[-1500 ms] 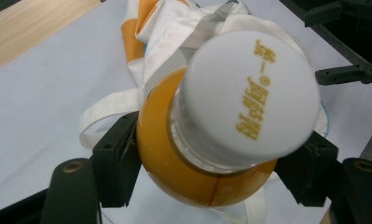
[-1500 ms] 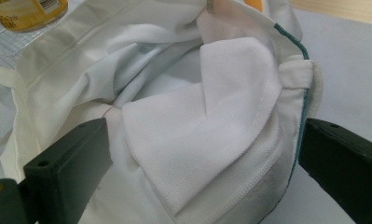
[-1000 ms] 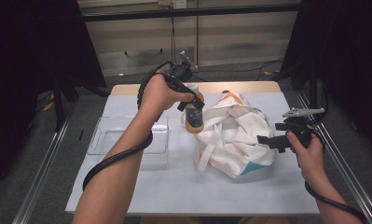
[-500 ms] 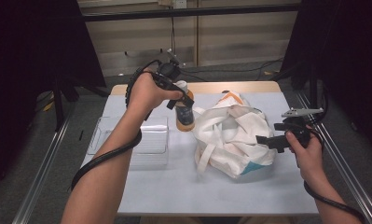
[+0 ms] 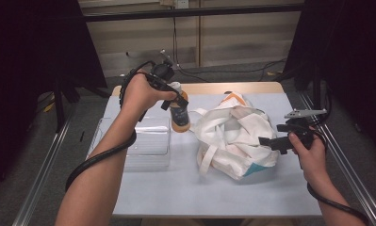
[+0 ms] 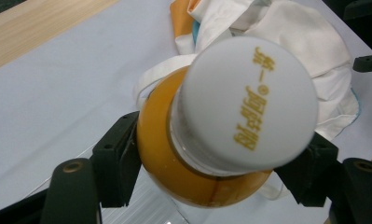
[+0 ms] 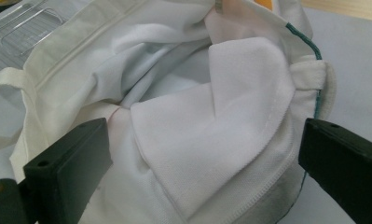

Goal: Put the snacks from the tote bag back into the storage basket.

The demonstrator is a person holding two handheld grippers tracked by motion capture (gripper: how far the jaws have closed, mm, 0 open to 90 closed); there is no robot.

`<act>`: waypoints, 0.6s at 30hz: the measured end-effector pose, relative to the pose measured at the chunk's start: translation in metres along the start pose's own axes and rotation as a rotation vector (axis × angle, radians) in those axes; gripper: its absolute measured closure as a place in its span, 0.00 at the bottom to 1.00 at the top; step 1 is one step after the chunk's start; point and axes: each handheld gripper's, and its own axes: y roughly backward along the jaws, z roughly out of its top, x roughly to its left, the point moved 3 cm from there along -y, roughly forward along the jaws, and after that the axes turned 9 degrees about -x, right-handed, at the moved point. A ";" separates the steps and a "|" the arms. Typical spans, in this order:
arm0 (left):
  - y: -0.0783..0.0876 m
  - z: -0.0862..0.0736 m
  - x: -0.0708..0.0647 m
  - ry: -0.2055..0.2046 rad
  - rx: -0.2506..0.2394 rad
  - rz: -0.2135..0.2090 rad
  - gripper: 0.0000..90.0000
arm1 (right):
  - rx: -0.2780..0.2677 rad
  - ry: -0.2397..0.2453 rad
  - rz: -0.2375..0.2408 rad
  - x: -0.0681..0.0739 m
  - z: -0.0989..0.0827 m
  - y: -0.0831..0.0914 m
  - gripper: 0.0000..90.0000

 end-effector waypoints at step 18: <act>0.011 -0.010 0.018 0.038 -0.004 0.033 0.34 | 0.002 0.003 0.005 0.002 0.000 0.000 0.02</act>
